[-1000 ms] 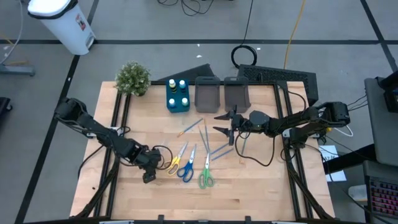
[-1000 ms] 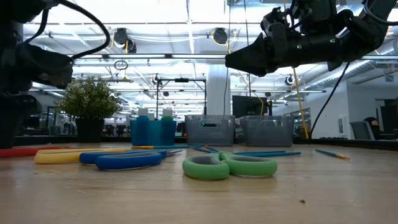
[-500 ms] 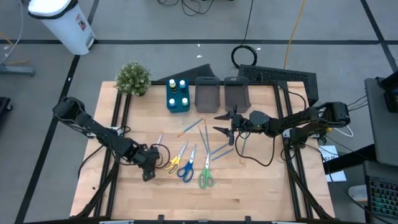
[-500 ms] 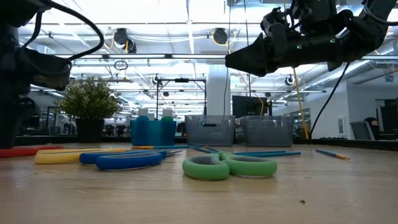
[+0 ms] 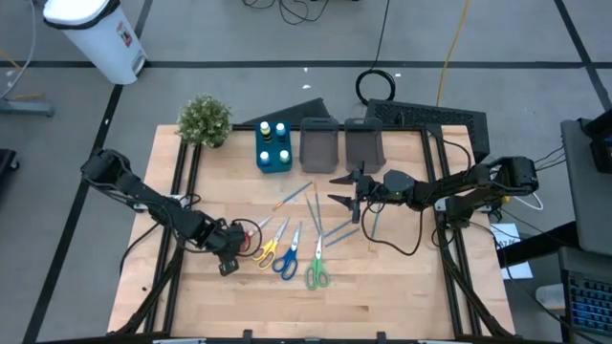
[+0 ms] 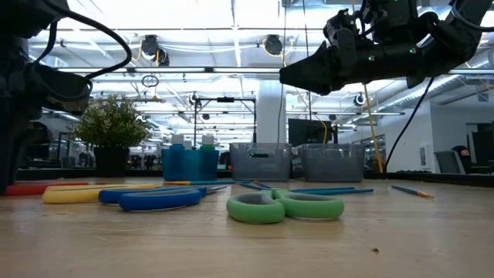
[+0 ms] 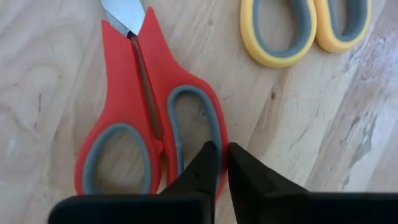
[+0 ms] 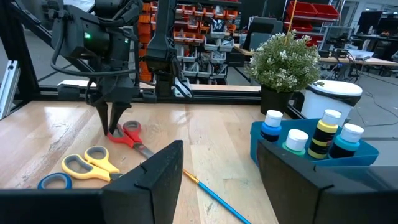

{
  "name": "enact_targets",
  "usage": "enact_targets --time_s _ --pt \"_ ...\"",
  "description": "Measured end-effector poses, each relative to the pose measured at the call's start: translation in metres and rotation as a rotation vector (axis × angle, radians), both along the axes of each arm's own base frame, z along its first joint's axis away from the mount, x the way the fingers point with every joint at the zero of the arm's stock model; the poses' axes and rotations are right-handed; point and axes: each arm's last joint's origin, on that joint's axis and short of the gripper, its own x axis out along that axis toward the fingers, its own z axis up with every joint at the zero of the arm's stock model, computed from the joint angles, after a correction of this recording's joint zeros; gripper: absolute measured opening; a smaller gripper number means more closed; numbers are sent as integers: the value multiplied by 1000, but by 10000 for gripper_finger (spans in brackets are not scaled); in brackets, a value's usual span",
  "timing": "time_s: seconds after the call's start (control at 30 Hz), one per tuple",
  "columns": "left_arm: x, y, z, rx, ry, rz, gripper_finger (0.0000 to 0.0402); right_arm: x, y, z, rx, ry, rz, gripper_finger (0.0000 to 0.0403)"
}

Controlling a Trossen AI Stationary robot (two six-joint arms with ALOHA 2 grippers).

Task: Pick & Place Paint Supplies
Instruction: Put the red scissors into the left black bin

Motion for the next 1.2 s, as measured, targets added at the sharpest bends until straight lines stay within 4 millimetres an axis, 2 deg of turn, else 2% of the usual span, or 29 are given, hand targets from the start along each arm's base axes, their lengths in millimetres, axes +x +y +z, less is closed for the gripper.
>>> enact_targets --time_s 0.1,0.3,0.43,0.67,0.77,0.93,1.03,1.2 --pt "0 0 0 -11 4 -32 36 0 0 0 0 0 0 196" --pt "-2 4 14 -81 -34 -28 13 0 0 0 0 0 -4 196" --pt "0 6 38 -90 -94 -7 10 0 0 0 0 0 -4 196" --pt "9 6 83 18 -274 -5 1 0 0 0 0 -1 -4 196" --pt "14 4 94 48 -343 -11 4 0 0 0 0 0 -5 196" --pt "15 5 88 114 -335 -58 26 0 0 0 0 0 -4 196" --pt "15 5 73 157 -261 -77 46 0 0 0 0 0 -4 196" --pt "19 2 47 167 -156 -60 102 0 0 0 0 0 -4 196"
